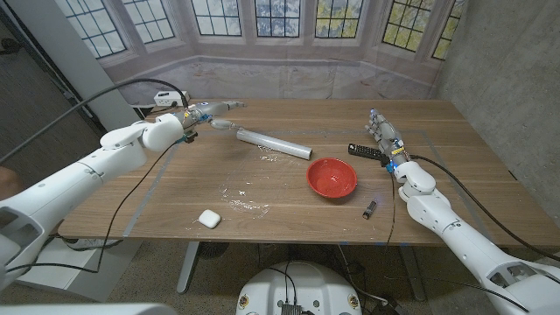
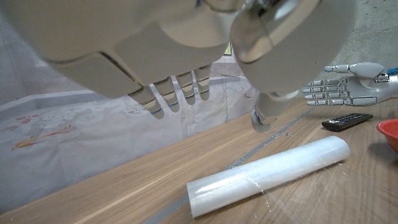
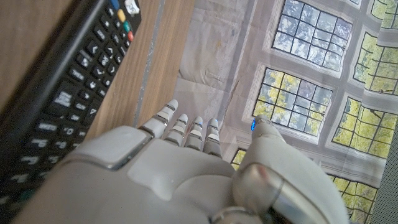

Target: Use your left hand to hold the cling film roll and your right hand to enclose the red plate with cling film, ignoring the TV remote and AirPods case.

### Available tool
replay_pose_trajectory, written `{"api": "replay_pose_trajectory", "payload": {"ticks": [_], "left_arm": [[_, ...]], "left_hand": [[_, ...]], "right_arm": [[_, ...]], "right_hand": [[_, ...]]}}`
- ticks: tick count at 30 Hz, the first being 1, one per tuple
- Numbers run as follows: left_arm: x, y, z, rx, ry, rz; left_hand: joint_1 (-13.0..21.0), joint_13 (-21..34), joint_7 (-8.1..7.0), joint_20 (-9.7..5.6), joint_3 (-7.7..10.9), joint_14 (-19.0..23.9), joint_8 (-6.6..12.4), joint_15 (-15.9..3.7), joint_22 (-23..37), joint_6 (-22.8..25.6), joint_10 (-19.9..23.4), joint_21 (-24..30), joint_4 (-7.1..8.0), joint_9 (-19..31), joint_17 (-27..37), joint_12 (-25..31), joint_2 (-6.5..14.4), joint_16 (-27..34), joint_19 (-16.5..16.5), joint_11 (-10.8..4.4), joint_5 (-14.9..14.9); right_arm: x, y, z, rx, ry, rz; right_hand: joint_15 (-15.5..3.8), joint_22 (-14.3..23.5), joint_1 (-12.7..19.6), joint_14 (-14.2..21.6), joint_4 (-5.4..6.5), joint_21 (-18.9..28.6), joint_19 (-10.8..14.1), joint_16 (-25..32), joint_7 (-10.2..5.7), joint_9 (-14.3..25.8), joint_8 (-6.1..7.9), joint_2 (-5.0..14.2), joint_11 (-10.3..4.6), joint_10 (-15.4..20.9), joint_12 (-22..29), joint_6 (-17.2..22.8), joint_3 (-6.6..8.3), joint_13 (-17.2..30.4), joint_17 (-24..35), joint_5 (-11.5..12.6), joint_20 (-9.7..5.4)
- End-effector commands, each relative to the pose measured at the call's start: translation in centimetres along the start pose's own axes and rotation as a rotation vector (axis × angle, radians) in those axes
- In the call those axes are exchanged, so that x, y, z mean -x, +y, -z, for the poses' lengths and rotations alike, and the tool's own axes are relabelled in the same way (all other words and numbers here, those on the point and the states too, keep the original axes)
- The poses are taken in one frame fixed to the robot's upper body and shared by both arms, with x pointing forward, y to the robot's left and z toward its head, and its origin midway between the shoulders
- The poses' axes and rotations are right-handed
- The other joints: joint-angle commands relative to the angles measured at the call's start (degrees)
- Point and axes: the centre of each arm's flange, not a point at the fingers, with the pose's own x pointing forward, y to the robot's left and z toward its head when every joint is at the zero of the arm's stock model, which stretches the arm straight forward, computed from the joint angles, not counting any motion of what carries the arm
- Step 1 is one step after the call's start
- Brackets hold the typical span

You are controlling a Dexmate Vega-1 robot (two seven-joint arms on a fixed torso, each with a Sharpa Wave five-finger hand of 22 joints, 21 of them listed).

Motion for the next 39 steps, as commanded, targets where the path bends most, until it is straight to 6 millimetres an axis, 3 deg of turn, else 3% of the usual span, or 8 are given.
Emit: {"api": "replay_pose_trajectory", "payload": {"ticks": [1,5,9,13,20,22,33,39], "left_arm": [[-1.6,0.6,0.5,-0.076,-0.006,0.018],[-2.2,0.7,0.5,-0.094,-0.017,0.006],[-2.9,1.0,0.4,-0.114,-0.026,0.001],[-3.4,1.3,0.5,-0.122,-0.03,-0.006],[-4.2,1.9,0.5,-0.148,-0.049,0.034],[-4.4,2.0,0.4,-0.162,-0.059,0.053],[-5.1,2.5,-0.2,-0.256,-0.118,0.134],[-5.3,2.4,-0.7,-0.296,-0.132,0.149]], "left_hand": [[4.16,0.21,-1.11,0.74,-0.95,3.92,0.46,-0.81,0.2,3.28,3.31,0.06,0.14,0.24,0.19,0.81,-1.51,0.64,0.96,-1.18,0.75],[6.64,0.25,-2.88,1.18,-1.65,6.02,0.62,-2.01,0.23,5.6,5.31,0.16,0.27,0.27,0.18,1.07,-2.31,0.72,1.57,-1.63,0.87],[9.52,0.26,-3.42,1.0,-2.62,9.12,1.24,-3.2,0.26,9.54,7.6,0.46,0.38,0.35,0.25,1.3,-3.19,1.08,3.04,-2.01,0.93],[11.61,0.29,-2.99,0.58,-3.17,10.75,1.48,-3.92,0.29,11.68,9.21,0.56,0.38,0.44,0.3,1.46,-3.6,1.2,3.91,-2.17,0.96],[14.37,0.33,-0.42,0.1,-4.96,13.96,1.69,-4.94,0.36,15.42,12.8,0.64,0.68,0.53,0.36,1.93,-4.87,1.5,5.31,-2.4,1.01],[14.68,0.33,-0.33,-0.09,-5.27,14.5,1.58,-5.16,0.37,15.65,13.17,0.7,0.73,0.53,0.37,1.91,-5.04,1.58,5.63,-2.96,1.03],[15.55,0.4,-0.13,-0.43,-6.33,14.9,0.53,-6.03,0.39,14.63,13.73,0.73,1.01,0.56,0.46,1.62,-5.37,1.35,6.33,-3.01,1.14],[16.31,0.48,0.19,-1.39,-6.92,15.77,0.29,-5.33,0.39,14.94,14.4,0.83,0.99,0.58,0.45,1.58,-5.59,1.43,7.03,-2.9,1.28]], "right_arm": [[-0.2,-0.3,-0.2,0.008,-0.002,0.013],[-0.3,-0.4,-0.3,0.009,-0.002,0.019],[-0.5,-0.4,-0.2,0.006,-0.004,0.025],[-0.6,-0.4,-0.2,0.004,0.0,0.027],[-0.9,-0.4,-0.1,0.001,0.0,0.028],[-0.9,-0.4,-0.1,0.0,0.0,0.027],[-0.7,-0.6,-0.3,-0.002,-0.005,0.032],[-0.5,-0.6,-0.2,-0.007,-0.005,0.037]], "right_hand": [[-3.67,0.3,1.06,0.39,-0.6,0.35,0.64,0.38,0.03,0.17,0.2,-0.18,-0.08,0.47,0.18,0.34,0.21,0.12,0.08,-0.03,-1.53],[-3.68,0.3,1.31,0.45,-0.9,0.34,0.66,0.37,-0.02,0.17,0.18,-0.27,-0.07,0.53,0.19,0.34,0.3,0.11,0.05,-0.02,-1.52],[-3.73,0.31,1.54,0.47,-1.15,0.33,0.68,0.34,-0.04,0.17,0.2,-0.33,-0.14,0.6,0.2,0.4,0.37,0.11,0.03,-0.02,-1.53],[-3.75,0.31,1.66,0.55,-1.3,0.33,0.7,0.36,0.0,0.17,0.2,-0.35,-0.14,0.63,0.21,0.42,0.42,0.12,0.02,-0.02,-1.53],[-3.84,0.32,1.85,0.59,-1.45,0.31,0.67,0.39,-0.11,0.18,0.23,0.0,-0.21,0.88,0.27,0.54,0.61,0.12,0.07,0.0,-1.53],[-3.88,0.33,1.84,0.59,-1.46,0.31,0.69,0.41,-0.09,0.18,0.24,0.07,-0.31,0.89,0.27,0.58,0.63,0.13,0.1,-0.01,-1.48],[-3.86,0.35,1.75,0.71,-1.4,0.3,0.68,0.55,-0.23,0.2,0.24,0.64,-0.35,1.03,0.28,0.68,0.79,0.14,0.27,-0.03,-1.59],[-3.88,0.35,1.69,0.75,-1.43,0.3,0.71,0.58,-0.16,0.21,0.24,0.61,-0.32,1.11,0.29,0.72,0.77,0.15,0.31,-0.06,-1.52]]}}
